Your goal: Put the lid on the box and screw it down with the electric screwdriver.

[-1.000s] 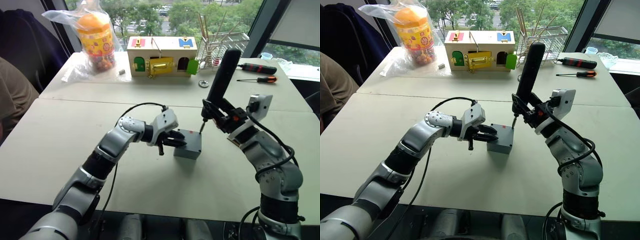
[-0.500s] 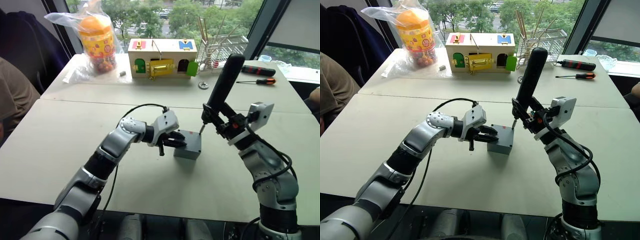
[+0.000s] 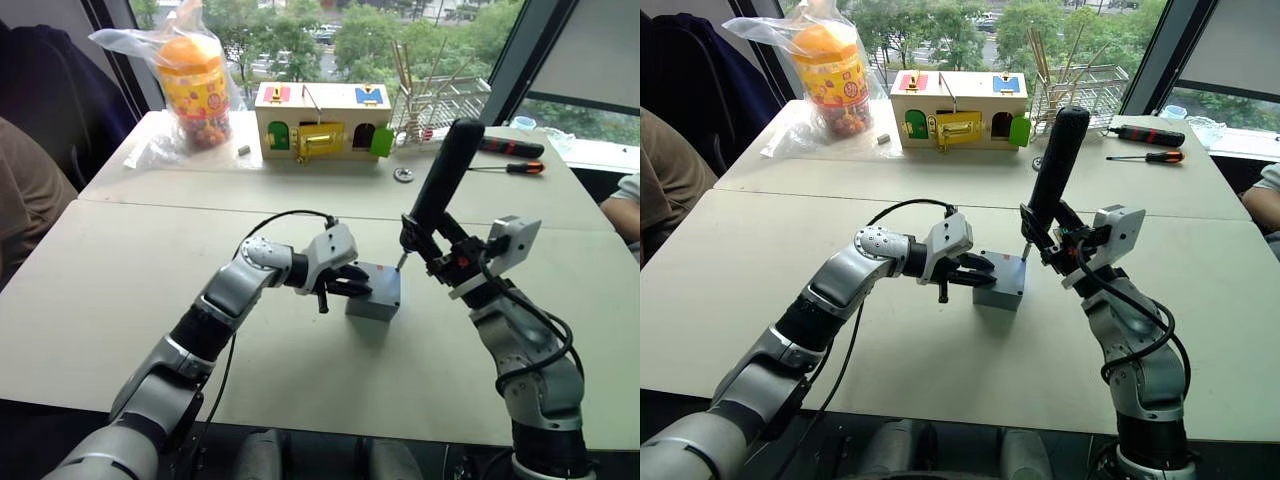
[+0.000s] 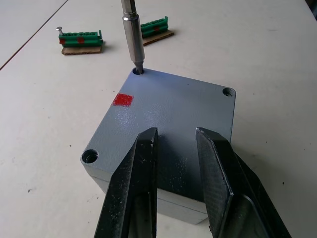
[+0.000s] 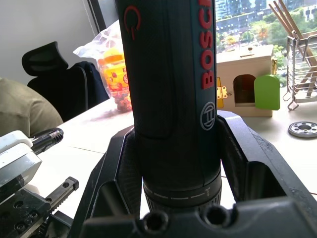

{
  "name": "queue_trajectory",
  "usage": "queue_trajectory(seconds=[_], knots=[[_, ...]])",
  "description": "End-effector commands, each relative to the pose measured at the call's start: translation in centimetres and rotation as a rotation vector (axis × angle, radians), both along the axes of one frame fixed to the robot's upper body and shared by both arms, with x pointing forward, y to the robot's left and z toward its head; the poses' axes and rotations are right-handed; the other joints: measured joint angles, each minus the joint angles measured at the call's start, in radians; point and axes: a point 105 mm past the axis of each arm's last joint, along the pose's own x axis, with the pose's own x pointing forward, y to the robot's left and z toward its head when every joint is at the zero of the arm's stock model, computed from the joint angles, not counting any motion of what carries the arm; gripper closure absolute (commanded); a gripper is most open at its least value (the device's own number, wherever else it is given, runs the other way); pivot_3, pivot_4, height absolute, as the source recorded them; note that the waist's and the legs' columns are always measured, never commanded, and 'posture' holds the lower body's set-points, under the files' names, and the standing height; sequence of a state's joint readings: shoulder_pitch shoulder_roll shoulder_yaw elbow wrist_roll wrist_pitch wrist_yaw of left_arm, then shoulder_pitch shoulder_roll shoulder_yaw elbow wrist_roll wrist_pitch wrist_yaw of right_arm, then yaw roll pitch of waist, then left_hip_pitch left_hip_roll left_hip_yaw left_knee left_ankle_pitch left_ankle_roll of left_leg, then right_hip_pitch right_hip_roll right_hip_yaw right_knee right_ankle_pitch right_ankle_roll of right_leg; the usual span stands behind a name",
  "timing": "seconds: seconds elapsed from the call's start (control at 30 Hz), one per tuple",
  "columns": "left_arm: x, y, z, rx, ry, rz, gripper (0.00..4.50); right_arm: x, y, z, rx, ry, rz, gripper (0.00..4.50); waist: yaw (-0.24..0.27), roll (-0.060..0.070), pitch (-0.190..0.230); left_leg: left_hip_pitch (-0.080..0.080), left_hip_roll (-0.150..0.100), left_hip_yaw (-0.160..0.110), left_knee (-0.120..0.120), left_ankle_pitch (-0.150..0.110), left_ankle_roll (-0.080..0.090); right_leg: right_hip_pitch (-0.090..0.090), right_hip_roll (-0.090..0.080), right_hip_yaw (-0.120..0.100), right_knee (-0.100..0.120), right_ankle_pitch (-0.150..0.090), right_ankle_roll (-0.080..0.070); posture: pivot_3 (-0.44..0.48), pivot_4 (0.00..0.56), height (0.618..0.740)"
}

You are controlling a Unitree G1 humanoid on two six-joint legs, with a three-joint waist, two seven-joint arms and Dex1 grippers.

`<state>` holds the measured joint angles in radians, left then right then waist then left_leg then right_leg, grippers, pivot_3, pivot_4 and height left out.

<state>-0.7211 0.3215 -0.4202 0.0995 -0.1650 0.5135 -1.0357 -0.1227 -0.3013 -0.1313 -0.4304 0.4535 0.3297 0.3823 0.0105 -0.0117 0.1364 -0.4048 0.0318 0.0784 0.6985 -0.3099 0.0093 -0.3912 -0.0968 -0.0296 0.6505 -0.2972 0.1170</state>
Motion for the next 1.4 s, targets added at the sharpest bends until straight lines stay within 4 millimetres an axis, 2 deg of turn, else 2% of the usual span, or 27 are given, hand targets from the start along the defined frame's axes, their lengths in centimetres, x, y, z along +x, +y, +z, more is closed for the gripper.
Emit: queue_trajectory(seconds=[0.03,0.53,0.6,0.7,0.83,0.93,1.0,1.07,1.17,1.23,1.33,1.4], knots=[[-0.3,0.0,-0.9,0.025,0.022,-0.005,3.3,0.1,0.8,-4.5,-0.009,0.183,0.032,2.68,0.0,-0.001,-0.001,0.0,0.0,0.0,0.0,0.0,0.0,0.0,0.0,0.0,0.0,0.0,0.0,0.0,0.15,0.708],[-0.2,-0.4,-1.0,0.017,0.018,-0.004,3.3,0.7,0.1,-3.4,-0.013,0.153,0.02,2.68,0.001,-0.001,-0.001,0.0,0.0,0.0,0.0,0.0,0.001,0.001,0.0,0.0,0.0,0.0,0.0,0.0,0.15,0.708],[0.0,-0.5,-0.9,0.015,0.015,-0.002,3.3,0.9,-0.2,-1.9,0.017,0.112,0.008,2.68,0.001,-0.001,-0.001,0.0,0.0,0.0,0.0,0.0,0.001,0.001,0.0,0.0,-0.001,0.0,0.0,0.0,0.15,0.708],[0.0,-0.5,-1.1,0.012,0.016,-0.003,3.3,1.1,-0.9,2.2,0.055,0.007,-0.009,2.68,0.001,0.0,0.0,0.0,0.0,-0.001,0.0,-0.001,0.001,0.0,-0.001,0.0,-0.001,0.0,0.0,0.0,0.15,0.708],[0.0,-0.9,-1.9,0.006,0.021,0.0,3.3,1.1,-1.9,6.6,0.047,-0.084,-0.017,2.68,0.003,0.004,0.002,-0.003,0.0,0.0,0.0,0.0,0.001,-0.002,-0.001,0.0,0.0,0.0,0.0,0.0,0.15,0.708],[0.1,-1.3,-2.1,0.003,0.021,0.0,3.3,1.1,-2.2,8.4,0.047,-0.111,-0.02,2.68,0.003,0.005,0.003,-0.004,0.0,0.0,0.0,-0.001,0.001,-0.003,-0.002,0.0,-0.001,0.0,0.0,0.0,0.15,0.708],[0.1,-1.5,-1.9,-0.022,0.02,0.005,3.3,1.1,-2.8,10.6,0.072,-0.141,-0.038,2.68,0.001,0.006,0.003,-0.004,0.0,0.0,0.0,-0.001,0.001,-0.003,-0.002,0.0,-0.001,0.0,0.0,0.0,0.15,0.708],[0.4,-1.6,-0.7,-0.079,0.017,0.021,3.3,1.3,-3.4,12.3,0.096,-0.125,-0.066,2.68,0.001,0.006,0.004,-0.004,0.0,0.0,0.0,-0.001,0.002,-0.003,-0.002,0.0,-0.001,0.0,0.0,0.0,0.15,0.708],[0.9,-1.5,2.1,-0.189,0.003,0.05,3.3,1.6,-4.2,12.6,0.014,-0.038,-0.105,2.68,0.002,0.008,0.006,-0.005,0.0,0.0,0.0,-0.001,0.002,-0.004,-0.003,0.0,0.0,0.0,0.0,0.0,0.15,0.708],[0.5,-1.4,3.8,-0.224,0.003,0.028,3.3,1.8,-5.4,12.3,-0.009,0.031,-0.132,2.68,0.001,0.007,0.007,-0.007,0.0,0.0,0.0,-0.001,0.002,-0.006,-0.003,0.0,-0.001,0.0,0.0,0.0,0.15,0.708],[-0.5,-1.2,5.5,-0.237,-0.017,-0.018,3.3,1.9,-8.6,10.6,-0.097,0.191,-0.238,2.68,0.004,0.009,0.008,-0.01,0.0,0.001,0.0,-0.001,0.002,-0.009,-0.003,0.0,-0.001,0.0,0.0,0.0,0.15,0.708],[-1.4,-0.7,6.2,-0.223,-0.04,-0.064,3.3,1.2,-11.1,9.0,-0.175,0.344,-0.298,2.68,0.006,0.009,0.008,-0.013,-0.002,0.001,0.001,-0.001,0.002,-0.01,-0.005,-0.001,-0.001,0.0,0.0,0.0,0.15,0.708]])
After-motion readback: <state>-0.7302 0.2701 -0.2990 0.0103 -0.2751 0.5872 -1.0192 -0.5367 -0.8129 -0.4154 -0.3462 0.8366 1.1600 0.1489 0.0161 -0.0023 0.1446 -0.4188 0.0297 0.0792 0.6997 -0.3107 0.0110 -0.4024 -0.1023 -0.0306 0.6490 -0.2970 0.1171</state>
